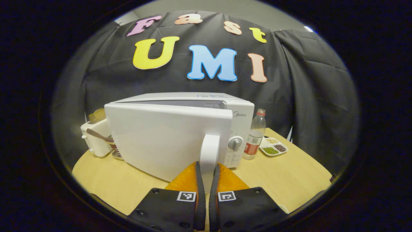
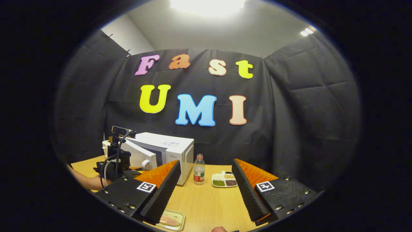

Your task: Open the microwave oven with the left hand, put the food in, and close the microwave oven.

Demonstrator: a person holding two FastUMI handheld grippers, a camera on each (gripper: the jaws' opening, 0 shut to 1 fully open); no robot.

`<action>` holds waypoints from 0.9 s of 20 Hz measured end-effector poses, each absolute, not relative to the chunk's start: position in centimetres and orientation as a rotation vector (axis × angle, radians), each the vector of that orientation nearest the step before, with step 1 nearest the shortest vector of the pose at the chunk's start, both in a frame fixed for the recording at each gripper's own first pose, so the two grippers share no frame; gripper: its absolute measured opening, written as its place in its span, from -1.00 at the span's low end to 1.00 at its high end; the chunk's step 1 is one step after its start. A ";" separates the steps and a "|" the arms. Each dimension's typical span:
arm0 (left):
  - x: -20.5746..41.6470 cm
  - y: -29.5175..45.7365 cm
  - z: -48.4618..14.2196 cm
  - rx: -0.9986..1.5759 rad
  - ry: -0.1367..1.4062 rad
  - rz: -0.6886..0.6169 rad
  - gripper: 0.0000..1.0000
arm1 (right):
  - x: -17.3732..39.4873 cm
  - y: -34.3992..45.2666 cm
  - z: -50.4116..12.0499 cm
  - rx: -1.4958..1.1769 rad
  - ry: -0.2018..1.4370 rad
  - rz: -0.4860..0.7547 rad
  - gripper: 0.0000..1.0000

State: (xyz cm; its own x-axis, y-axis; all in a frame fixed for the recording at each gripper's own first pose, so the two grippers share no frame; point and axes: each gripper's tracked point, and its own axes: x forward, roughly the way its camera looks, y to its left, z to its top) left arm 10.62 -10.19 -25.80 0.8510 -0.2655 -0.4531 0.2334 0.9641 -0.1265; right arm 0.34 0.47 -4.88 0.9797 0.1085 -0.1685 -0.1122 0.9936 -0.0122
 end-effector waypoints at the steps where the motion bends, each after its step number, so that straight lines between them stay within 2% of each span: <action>1: 9.9 -9.7 -25.8 -0.064 0.487 -0.264 -0.72 | 0.8 1.5 -5.0 -0.011 0.174 0.142 0.94; 2: 9.3 -9.2 -25.6 -0.063 0.488 -0.262 -0.71 | 1.2 2.5 -5.1 -0.003 0.178 0.173 0.94; 5: 6.9 -7.2 -25.3 -0.045 0.495 -0.232 -0.51 | 2.7 5.3 -4.4 -0.002 0.163 0.259 0.95; 7: 5.4 -5.7 -25.2 -0.036 0.503 -0.197 -0.47 | 3.6 7.1 -3.8 0.001 0.142 0.313 0.95; 12: 2.8 -3.1 -25.2 -0.103 0.520 -0.127 -0.41 | 4.8 12.1 -3.7 -0.032 0.125 0.460 0.95; 18: 0.1 1.0 -25.5 -0.137 0.552 -0.040 -0.39 | 3.3 18.1 -4.3 -0.076 0.106 0.633 0.94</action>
